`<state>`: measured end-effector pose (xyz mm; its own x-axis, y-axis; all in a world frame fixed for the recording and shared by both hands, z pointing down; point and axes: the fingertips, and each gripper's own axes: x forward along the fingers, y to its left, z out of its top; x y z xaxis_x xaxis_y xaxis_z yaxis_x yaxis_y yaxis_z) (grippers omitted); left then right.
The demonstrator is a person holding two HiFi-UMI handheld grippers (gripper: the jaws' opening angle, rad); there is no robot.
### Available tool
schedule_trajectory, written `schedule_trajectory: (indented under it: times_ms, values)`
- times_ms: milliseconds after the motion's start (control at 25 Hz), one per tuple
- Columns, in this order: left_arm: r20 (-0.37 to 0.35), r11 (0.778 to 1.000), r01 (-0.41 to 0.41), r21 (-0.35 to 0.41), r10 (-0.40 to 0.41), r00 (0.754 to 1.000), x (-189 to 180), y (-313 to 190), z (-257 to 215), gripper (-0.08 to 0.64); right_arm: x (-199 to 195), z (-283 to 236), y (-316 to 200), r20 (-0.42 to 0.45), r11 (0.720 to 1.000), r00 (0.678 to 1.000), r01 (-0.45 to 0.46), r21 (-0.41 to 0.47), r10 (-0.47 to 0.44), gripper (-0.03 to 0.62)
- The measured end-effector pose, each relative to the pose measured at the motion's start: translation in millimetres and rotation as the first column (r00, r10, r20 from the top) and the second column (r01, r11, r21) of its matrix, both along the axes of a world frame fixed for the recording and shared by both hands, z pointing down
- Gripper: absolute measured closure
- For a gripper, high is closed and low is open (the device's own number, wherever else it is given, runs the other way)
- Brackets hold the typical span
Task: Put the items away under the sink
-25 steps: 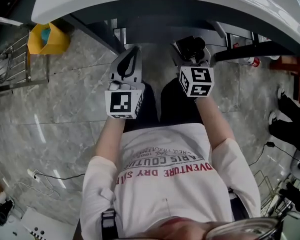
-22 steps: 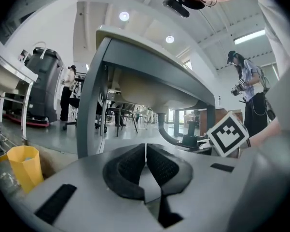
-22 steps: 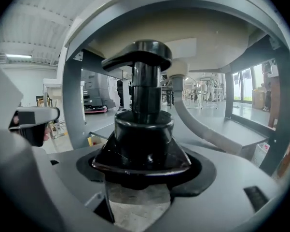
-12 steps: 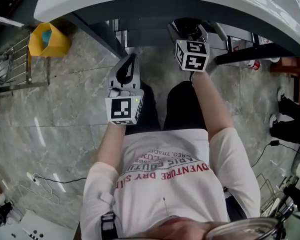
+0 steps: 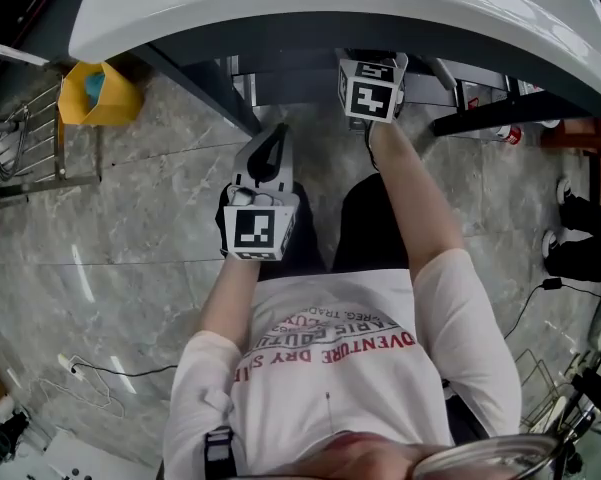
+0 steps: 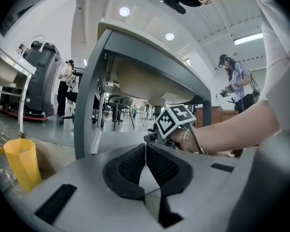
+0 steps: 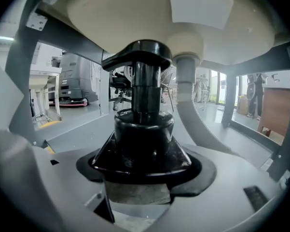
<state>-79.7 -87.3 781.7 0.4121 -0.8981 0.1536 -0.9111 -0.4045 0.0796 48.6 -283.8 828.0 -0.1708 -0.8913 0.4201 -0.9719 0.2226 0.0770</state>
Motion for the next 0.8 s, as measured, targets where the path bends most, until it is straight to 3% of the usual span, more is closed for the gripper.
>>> schedule_trajectory:
  times_ms: [160,600,800]
  values:
    - [-0.004,1.000,-0.004,-0.007,0.004,1.000,-2,-2,4,0.532,-2,-1,-12,-0.005,0.999,0.999,-0.047,-0.002,0.047,0.219]
    - [-0.027,1.000,-0.004,-0.019,0.003,1.000,-4,-7,6,0.532,-1,-2,-19,-0.010,0.998,0.998,-0.059,-0.006,0.059,0.219]
    - [-0.025,1.000,-0.020,-0.022,0.019,0.999,2,-3,11,0.532,-6,-3,-13,0.043,0.999,0.998,-0.053,0.010,0.053,0.219]
